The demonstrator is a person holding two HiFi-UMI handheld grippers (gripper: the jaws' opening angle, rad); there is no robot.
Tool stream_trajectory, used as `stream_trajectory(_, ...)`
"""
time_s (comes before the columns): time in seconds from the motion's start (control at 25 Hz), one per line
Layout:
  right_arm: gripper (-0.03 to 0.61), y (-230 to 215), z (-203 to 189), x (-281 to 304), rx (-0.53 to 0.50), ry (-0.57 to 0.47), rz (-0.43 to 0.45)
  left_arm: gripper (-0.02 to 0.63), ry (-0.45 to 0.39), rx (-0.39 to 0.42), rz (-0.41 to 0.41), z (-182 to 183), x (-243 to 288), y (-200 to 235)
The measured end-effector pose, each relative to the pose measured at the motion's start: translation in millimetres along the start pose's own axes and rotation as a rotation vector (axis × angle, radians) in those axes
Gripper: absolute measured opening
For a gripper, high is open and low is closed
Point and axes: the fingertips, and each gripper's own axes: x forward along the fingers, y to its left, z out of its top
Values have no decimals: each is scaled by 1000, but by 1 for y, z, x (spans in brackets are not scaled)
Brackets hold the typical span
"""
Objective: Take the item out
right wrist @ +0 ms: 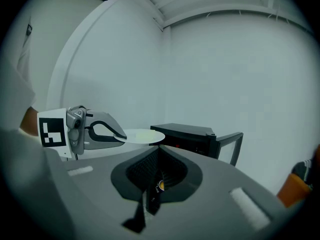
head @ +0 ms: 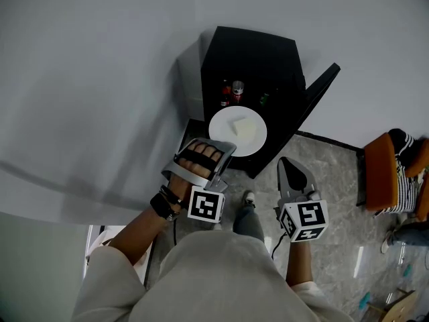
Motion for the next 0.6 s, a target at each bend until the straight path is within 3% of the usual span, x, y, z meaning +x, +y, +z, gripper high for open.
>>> stream_trajectory(0.6, 6, -2, -1, -6, -17, -17, -19, 25, -2, -7, 5, 4, 0, 5)
